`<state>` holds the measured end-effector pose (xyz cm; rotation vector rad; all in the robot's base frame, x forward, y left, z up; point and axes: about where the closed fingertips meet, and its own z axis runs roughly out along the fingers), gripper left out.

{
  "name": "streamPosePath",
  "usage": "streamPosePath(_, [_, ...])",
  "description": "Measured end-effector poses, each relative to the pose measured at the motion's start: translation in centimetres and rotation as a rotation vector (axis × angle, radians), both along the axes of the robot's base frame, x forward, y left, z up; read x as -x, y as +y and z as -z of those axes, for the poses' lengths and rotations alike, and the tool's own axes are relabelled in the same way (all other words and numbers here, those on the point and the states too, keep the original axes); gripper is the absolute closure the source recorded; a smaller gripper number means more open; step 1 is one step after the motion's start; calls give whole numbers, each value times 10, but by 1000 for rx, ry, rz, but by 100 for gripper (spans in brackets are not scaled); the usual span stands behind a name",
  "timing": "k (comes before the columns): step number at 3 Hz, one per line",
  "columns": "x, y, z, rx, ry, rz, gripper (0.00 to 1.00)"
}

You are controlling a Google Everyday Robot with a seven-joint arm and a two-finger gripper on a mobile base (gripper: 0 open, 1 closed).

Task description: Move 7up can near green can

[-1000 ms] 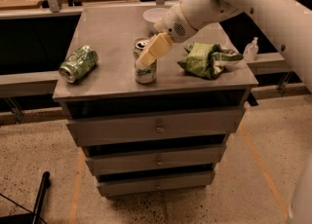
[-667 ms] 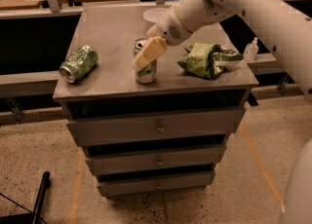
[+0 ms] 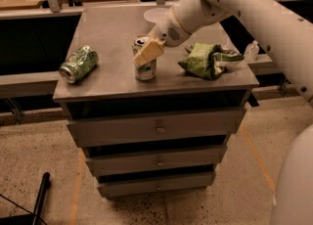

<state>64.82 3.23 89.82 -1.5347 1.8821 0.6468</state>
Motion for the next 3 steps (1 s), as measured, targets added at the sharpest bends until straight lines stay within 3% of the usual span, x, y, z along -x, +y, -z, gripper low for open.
streamPosePath(1, [-1,6,-29,-28,-19,-40,96])
streamPosePath(2, [-11,25,-77,-64,-88,-71,100])
streamPosePath(3, [-23,61,-103,-79,-136,-85,100])
